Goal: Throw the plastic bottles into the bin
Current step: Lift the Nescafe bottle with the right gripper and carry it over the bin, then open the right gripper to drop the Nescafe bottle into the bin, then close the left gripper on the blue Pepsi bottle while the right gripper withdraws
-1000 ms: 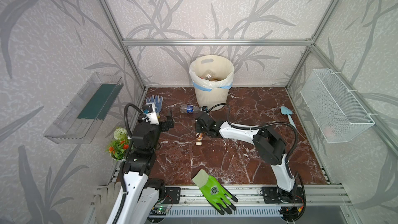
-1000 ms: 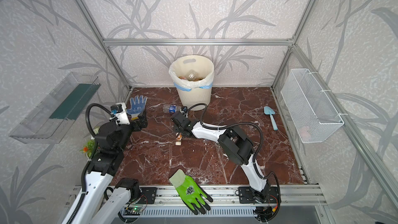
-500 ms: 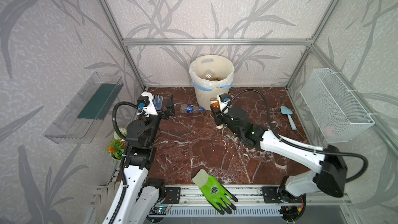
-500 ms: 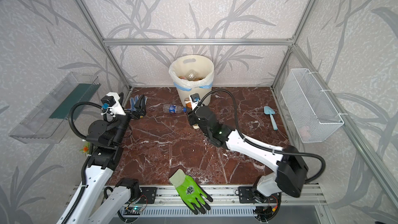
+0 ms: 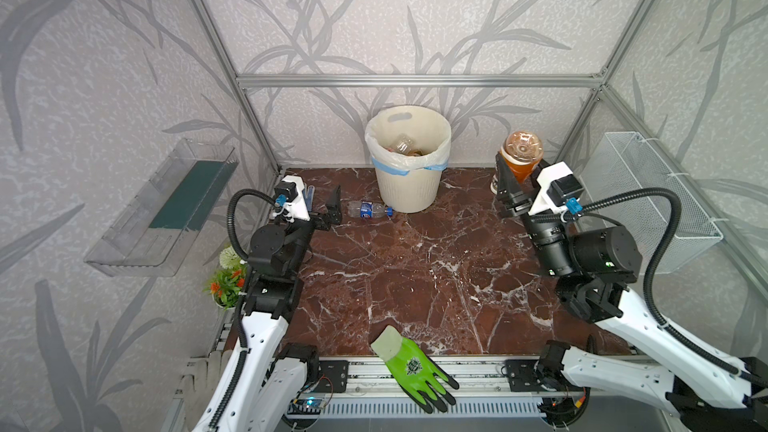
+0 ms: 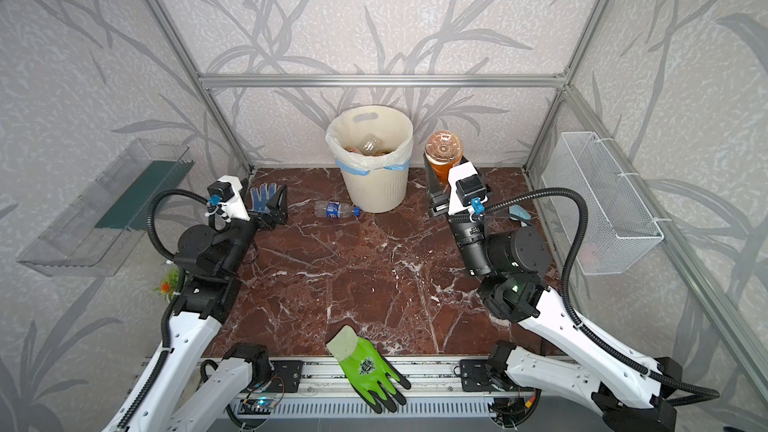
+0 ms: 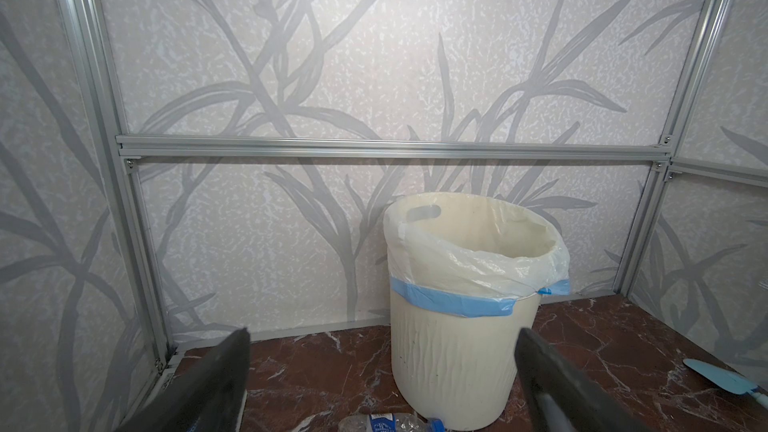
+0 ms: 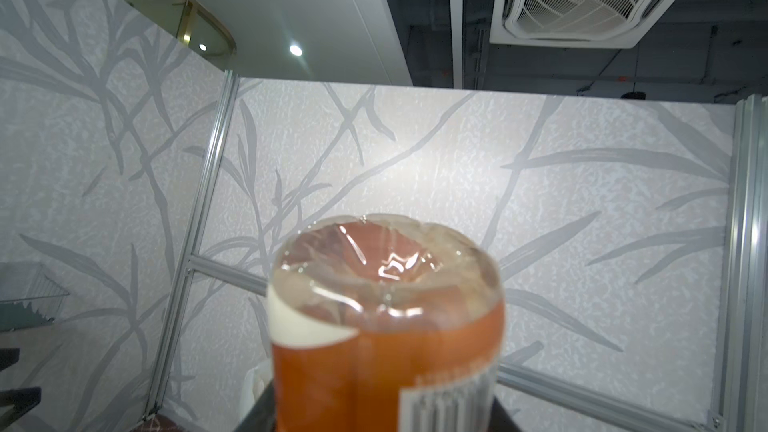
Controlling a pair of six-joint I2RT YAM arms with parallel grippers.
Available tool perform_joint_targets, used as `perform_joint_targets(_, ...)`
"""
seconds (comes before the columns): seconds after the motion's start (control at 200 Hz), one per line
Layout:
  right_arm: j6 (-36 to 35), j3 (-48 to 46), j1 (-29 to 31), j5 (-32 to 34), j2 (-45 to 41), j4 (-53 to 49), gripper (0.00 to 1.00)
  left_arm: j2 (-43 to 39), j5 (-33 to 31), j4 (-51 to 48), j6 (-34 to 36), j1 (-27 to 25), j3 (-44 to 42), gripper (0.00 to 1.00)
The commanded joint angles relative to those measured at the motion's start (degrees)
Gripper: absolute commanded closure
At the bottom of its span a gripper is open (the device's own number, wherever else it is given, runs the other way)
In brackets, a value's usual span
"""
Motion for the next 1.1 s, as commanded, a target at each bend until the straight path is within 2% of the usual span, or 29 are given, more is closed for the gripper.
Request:
perform_joint_targets(0.0,-3.3,2.31,0.25,-4.85,2.21,11.65,0.6,-0.39,0.93,-0.76,1.05,0.14,0.92,0.02)
perform_joint_targets(0.07,-2.35,4.38,-0.31,-5.47,5.85,15.58,0.6,-0.36,0.99,-0.87,0.98,0.2,0.75,0.02)
perform_joint_targets(0.12,1.5,8.12,-2.47,-6.33,9.5,13.0,0.61,-0.33,1.2,-0.96,0.67,0.21,0.65,0.02)
perform_joint_targets(0.175,13.26,15.17,-8.39,-10.37,14.68,2.71,0.59,-0.2,1.54,-0.99,0.36,0.2,0.66,0.02)
perform_joint_targets(0.225,25.94,22.36,-15.54,-17.24,21.15,-4.92,0.58,-0.2,1.87,-1.21,0.12,0.17,0.74,0.03)
perform_joint_targets(0.26,31.48,27.59,-19.15,-20.67,26.68,-8.25,0.58,-0.27,2.04,-1.33,-0.05,0.22,0.76,0.03)
perform_joint_targets(0.315,35.18,37.07,-22.47,-24.2,35.51,-15.26,0.52,-0.59,2.22,-1.59,-0.11,0.15,0.61,0.03)
perform_joint_targets(0.37,37.2,47.46,-24.91,-29.12,44.18,-24.5,0.43,-0.92,2.28,-1.99,-0.18,0.15,0.55,0.03)
perform_joint_targets(0.435,41.34,61.27,-28.03,-41.03,53.76,-38.22,0.27,-1.6,2.27,-2.69,0.08,0.13,0.53,0.03)
perform_joint_targets(0.49,43.51,68.0,-29.72,-49.12,58.33,-44.05,0.24,-2.1,1.99,-3.08,0.25,0.11,0.31,0.03)
perform_joint_targets(0.525,43.47,70.02,-29.98,-50.89,59.5,-46.48,0.22,-2.29,1.88,-2.88,0.26,0.0,0.04,0.03)
perform_joint_targets(0.56,42.86,69.47,-29.87,-50.39,59.14,-46.93,0.21,-2.13,1.94,-2.84,0.26,0.0,-0.05,0.03)
perform_joint_targets(0.68,40.62,57.52,-29.82,-44.93,51.52,-41.25,0.13,-0.89,1.96,-3.73,-1.05,0.05,0.8,0.03)
perform_joint_targets(0.83,38.35,44.05,-30.34,-38.93,39.73,-38.18,0.13,2.06,-1.83,-7.42,-7.69,0.0,2.98,0.03)
perform_joint_targets(0.965,36.22,31.5,-30.83,-32.03,30.17,-38.66,0.12,6.81,-7.01,-15.09,-12.83,-0.21,6.84,0.07)
perform_joint_targets(1.095,37.99,20.05,-32.29,-29.76,24.23,-40.61,0.12,13.87,-6.49,-20.76,-14.5,-0.27,10.99,0.09)
